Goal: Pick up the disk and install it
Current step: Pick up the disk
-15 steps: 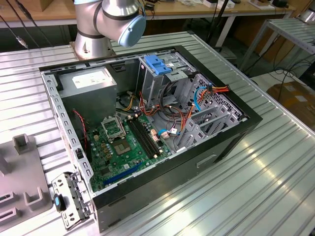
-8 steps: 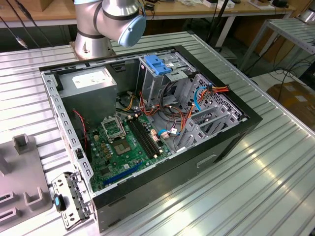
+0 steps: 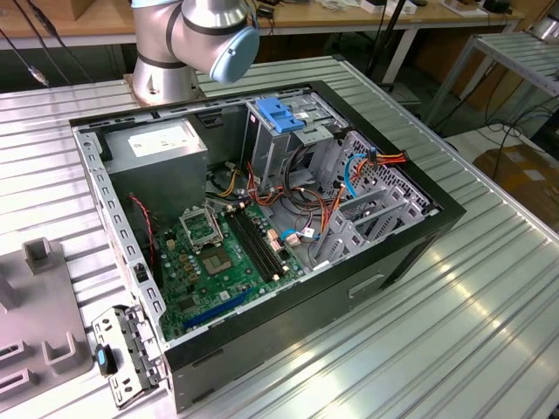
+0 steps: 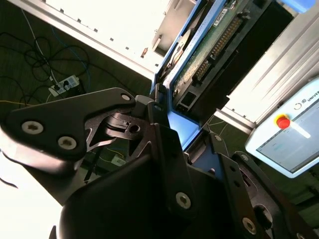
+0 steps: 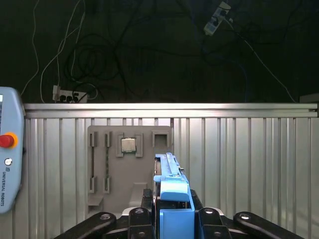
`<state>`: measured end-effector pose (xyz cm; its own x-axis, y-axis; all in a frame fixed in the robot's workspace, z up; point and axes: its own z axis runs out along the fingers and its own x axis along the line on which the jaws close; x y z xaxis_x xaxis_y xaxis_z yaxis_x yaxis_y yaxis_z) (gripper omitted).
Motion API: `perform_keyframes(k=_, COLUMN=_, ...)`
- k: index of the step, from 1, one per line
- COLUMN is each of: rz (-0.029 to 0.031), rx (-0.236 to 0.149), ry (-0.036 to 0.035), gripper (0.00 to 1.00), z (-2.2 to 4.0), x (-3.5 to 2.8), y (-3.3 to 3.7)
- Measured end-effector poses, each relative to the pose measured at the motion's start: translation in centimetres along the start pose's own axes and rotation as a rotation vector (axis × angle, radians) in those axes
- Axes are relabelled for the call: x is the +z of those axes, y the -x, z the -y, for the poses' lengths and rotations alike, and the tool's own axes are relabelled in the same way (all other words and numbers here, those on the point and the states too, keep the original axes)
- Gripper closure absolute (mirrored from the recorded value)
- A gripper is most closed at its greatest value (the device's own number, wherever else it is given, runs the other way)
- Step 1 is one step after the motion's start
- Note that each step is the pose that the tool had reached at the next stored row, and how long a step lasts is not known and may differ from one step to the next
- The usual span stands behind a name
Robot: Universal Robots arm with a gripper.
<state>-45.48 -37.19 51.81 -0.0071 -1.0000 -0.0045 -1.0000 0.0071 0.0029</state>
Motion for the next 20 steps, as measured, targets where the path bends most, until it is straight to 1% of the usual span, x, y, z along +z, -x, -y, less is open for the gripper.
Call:
perform_keyframes(k=8, rz=0.0, rx=0.0, ry=0.0001, gripper=0.63, z=0.5, x=-0.01, y=0.0)
perform_keyframes(k=11, rz=-0.0001, rx=0.0, ry=0.0001, gripper=0.63, z=0.94, x=-0.01, y=0.01)
perform_keyframes(k=20, rz=0.0, rx=0.0, ry=0.0001, gripper=0.63, z=1.65, x=-0.01, y=0.01)
